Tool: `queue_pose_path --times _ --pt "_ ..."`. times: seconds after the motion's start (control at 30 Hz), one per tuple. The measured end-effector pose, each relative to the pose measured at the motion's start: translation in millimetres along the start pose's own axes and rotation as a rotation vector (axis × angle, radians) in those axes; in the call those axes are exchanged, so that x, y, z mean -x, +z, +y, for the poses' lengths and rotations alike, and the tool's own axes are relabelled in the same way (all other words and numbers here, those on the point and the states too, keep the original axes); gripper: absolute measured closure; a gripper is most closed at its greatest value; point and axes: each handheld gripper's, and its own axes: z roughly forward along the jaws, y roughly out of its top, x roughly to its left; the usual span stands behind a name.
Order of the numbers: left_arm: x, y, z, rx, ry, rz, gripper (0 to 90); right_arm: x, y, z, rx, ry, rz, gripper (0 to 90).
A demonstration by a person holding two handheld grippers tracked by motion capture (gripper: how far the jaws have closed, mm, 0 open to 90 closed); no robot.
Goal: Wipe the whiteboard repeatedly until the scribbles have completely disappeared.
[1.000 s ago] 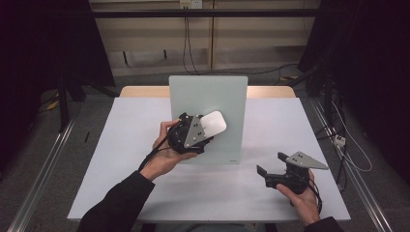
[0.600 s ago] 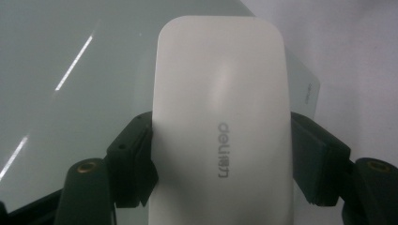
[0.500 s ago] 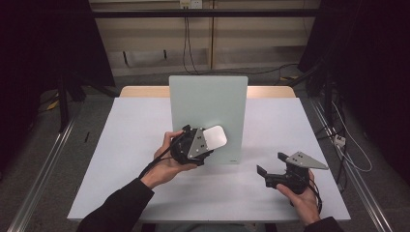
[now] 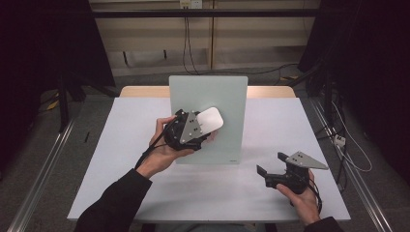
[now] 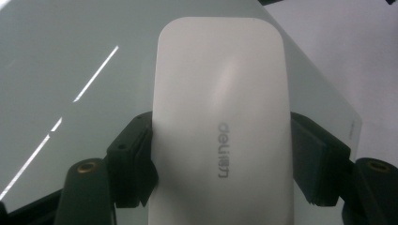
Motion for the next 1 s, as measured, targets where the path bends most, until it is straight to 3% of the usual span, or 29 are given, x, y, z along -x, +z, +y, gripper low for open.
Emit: queue_pose_path --times 0.33,0.6,0.67,0.83,1.0 --pt "33.1 15.7 -12.1 -0.043 0.037 -0.064 31.2 -0.2 0.6 0.1 0.001 -0.001 0.000 5.9" --pt "48.9 23.4 -18.2 -0.075 0.051 -0.113 31.1 -0.2 0.0 0.0 0.000 0.000 0.000 5.9" --pt "50.3 23.1 -18.7 -0.079 0.065 -0.103 31.2 0.1 0.4 0.0 0.001 0.003 -0.002 5.9" --pt "45.1 20.4 -17.7 -0.069 0.042 -0.098 31.2 -0.1 0.5 0.1 0.001 0.000 0.000 5.9" --pt "24.9 10.5 -10.4 -0.038 0.019 -0.054 31.1 -0.3 0.7 0.2 0.001 -0.003 0.000 5.9"
